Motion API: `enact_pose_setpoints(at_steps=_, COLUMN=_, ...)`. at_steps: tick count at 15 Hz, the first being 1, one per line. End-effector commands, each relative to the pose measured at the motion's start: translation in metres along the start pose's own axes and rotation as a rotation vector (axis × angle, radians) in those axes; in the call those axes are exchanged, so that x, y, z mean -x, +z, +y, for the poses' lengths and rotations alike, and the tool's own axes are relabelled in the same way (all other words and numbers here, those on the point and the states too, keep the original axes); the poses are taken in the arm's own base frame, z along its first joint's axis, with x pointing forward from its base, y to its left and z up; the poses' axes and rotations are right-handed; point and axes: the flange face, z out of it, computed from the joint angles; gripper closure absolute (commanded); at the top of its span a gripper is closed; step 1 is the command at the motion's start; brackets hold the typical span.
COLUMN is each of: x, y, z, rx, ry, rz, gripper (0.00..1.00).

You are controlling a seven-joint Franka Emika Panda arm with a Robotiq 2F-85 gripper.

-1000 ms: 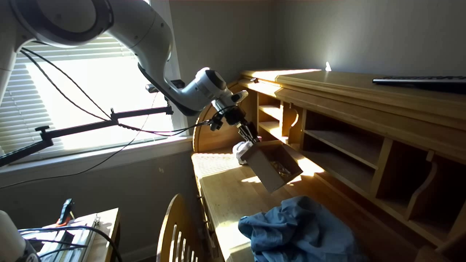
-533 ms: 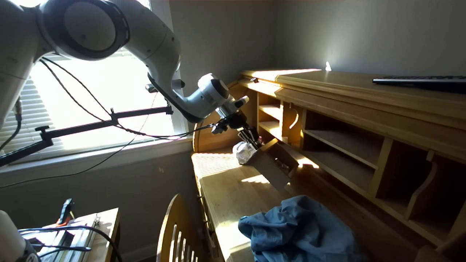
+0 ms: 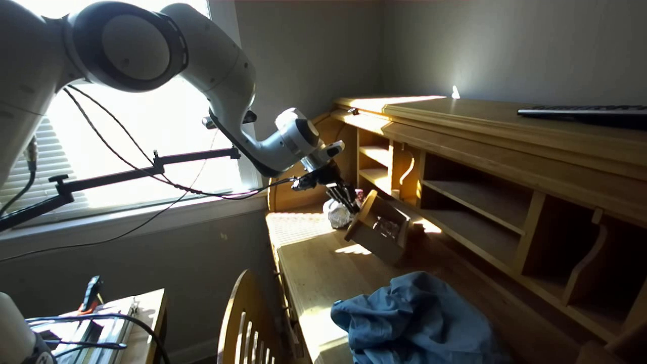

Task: Open the top drawer on the right, remove the top drawer on the left and put it on the table

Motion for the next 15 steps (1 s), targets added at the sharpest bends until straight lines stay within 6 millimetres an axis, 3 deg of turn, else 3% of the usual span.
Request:
enact_pose_setpoints(at_steps=1, x=0.005, y=0.003, z=-0.011, rx=-0.139, ry=0.025, rz=-0.046, gripper=0.94)
enact_pose_setpoints(at_steps=6, x=0.014, y=0.008, z=-0.018, rx=-0.219, ry=0.080, rz=-0.128, gripper=0.94)
enact_pose_setpoints(at_steps=9, x=0.009, y=0.003, z=-0.016, rx=-0.243, ry=0.106, rz=-0.153, gripper=0.92)
enact_pose_setpoints(at_steps=10, x=0.006, y=-0.001, z=-0.015, rx=-0.270, ry=0.105, rz=-0.164, gripper=0.52)
enact_pose_setpoints(at_steps=12, x=0.001, y=-0.017, z=-0.010, rx=-0.341, ry=0.136, rz=-0.238, gripper=0.54)
enact_pose_setpoints(at_steps=15, x=-0.008, y=-0.063, z=0.002, rx=-0.471, ry=0.147, rz=-0.344, gripper=0.34)
